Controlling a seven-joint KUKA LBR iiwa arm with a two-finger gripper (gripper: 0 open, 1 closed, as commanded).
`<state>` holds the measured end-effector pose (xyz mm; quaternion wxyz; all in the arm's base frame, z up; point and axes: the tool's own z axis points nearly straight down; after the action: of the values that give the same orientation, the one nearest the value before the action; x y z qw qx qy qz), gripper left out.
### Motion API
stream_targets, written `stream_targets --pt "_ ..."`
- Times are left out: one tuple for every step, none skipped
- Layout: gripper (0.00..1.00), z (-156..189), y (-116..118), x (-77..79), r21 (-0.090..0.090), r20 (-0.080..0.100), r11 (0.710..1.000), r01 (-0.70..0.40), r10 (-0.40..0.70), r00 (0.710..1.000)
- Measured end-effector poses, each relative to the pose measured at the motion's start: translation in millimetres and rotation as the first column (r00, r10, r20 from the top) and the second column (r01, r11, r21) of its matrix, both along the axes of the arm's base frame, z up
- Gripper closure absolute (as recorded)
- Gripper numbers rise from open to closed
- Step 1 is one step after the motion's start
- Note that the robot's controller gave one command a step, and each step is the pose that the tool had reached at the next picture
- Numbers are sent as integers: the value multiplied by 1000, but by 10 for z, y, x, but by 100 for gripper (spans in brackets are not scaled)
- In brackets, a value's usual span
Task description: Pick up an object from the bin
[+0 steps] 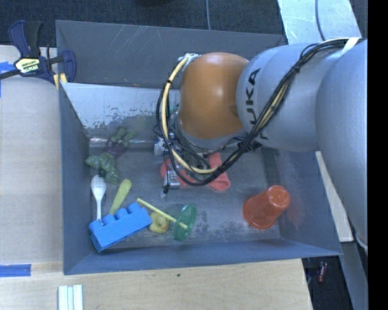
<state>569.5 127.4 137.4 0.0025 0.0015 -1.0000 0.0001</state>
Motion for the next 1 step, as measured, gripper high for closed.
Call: stream_targets --pt "0 48 -7 20 1 8 1000 3 -3 1000"
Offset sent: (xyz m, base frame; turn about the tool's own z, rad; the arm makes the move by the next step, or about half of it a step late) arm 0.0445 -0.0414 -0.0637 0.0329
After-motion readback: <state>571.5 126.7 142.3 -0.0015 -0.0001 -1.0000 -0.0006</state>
